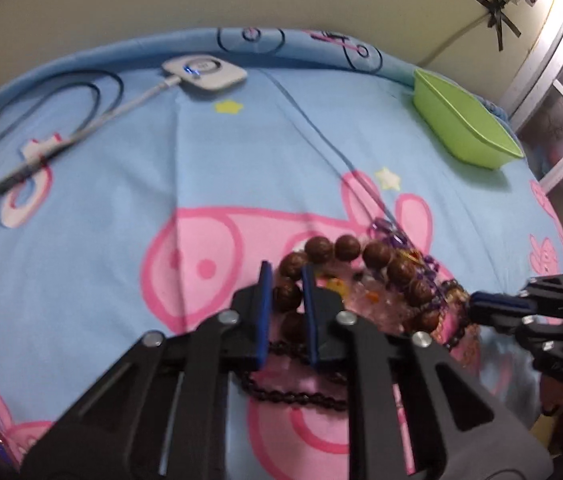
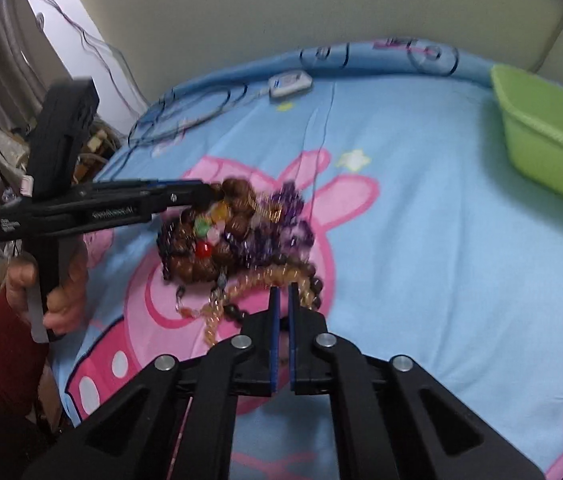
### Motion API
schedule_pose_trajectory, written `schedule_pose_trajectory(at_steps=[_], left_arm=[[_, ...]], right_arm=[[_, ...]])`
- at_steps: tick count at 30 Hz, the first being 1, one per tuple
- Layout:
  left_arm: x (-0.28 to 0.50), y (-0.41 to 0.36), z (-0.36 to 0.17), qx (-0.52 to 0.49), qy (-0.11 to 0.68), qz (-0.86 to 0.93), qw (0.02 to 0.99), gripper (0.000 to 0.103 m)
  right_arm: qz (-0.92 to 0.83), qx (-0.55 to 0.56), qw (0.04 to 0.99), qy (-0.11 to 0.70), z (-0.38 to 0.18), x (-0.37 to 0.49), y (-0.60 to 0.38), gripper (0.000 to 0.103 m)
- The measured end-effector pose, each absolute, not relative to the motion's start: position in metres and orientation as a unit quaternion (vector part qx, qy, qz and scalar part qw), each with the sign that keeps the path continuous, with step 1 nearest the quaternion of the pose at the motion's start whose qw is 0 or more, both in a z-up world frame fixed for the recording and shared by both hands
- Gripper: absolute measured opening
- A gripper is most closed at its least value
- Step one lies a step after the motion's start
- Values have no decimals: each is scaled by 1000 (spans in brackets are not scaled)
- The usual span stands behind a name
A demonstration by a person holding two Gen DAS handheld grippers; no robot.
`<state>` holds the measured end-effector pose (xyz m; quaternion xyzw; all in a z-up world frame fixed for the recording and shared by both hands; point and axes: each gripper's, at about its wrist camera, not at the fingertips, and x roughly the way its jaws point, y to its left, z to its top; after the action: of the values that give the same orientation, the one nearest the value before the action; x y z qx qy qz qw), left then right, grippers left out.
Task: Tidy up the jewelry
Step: 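Grasp the brown wooden bead bracelet from the pile with the right tool, then carry the brown bracelet to the green bowl and open the right tool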
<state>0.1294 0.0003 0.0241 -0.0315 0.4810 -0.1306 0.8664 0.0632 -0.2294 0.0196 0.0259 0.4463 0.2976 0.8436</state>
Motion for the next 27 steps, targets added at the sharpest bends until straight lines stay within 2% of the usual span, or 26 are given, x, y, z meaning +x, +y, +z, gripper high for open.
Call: schedule_pose_trajectory(at_steps=[3, 4, 5, 6, 7, 8, 11, 14, 17, 18, 19, 20, 21, 23, 24, 25, 27], left_arm=[[124, 9, 35, -54, 467, -132, 873, 12], [121, 13, 44, -68, 456, -138, 876, 9], [119, 16, 50, -72, 449, -140, 879, 0], [114, 18, 61, -77, 437, -147, 884, 0], [110, 19, 69, -79, 428, -151, 887, 0], [104, 20, 83, -77, 413, -156, 894, 0], [93, 16, 111, -58, 380, -162, 909, 0], [91, 14, 119, -44, 377, -148, 913, 0], [90, 18, 104, -41, 401, -132, 906, 1], [91, 20, 97, -41, 412, -131, 901, 4], [93, 22, 88, -44, 424, -128, 896, 9], [95, 25, 77, -53, 440, -126, 888, 20], [96, 28, 70, -62, 449, -129, 882, 29], [99, 27, 57, -79, 462, -142, 872, 36], [101, 25, 52, -82, 467, -145, 869, 37], [103, 23, 47, -83, 472, -149, 865, 37], [112, 19, 32, -89, 488, -157, 854, 37]], right_arm=[[313, 70, 844, 431, 29, 63, -233, 0], [318, 72, 846, 421, 33, 62, -228, 0], [321, 68, 848, 415, 36, 64, -223, 3], [323, 64, 850, 411, 39, 65, -219, 11], [327, 60, 851, 408, 43, 66, -215, 27], [331, 52, 855, 397, 46, 68, -208, 37], [330, 17, 871, 364, 55, 74, -189, 41], [328, -60, 871, 361, 58, 94, -157, 41], [329, -145, 846, 393, 46, 120, -128, 40], [326, -161, 837, 409, 40, 128, -120, 38], [321, -172, 829, 425, 33, 137, -116, 31], [317, -176, 821, 441, 27, 144, -115, 23], [317, -174, 815, 453, 22, 148, -116, 21], [330, -159, 804, 468, 15, 153, -121, 16], [331, -157, 803, 470, 15, 153, -122, 13], [334, -153, 802, 471, 16, 154, -122, 0], [345, -130, 800, 474, 20, 153, -125, 0]])
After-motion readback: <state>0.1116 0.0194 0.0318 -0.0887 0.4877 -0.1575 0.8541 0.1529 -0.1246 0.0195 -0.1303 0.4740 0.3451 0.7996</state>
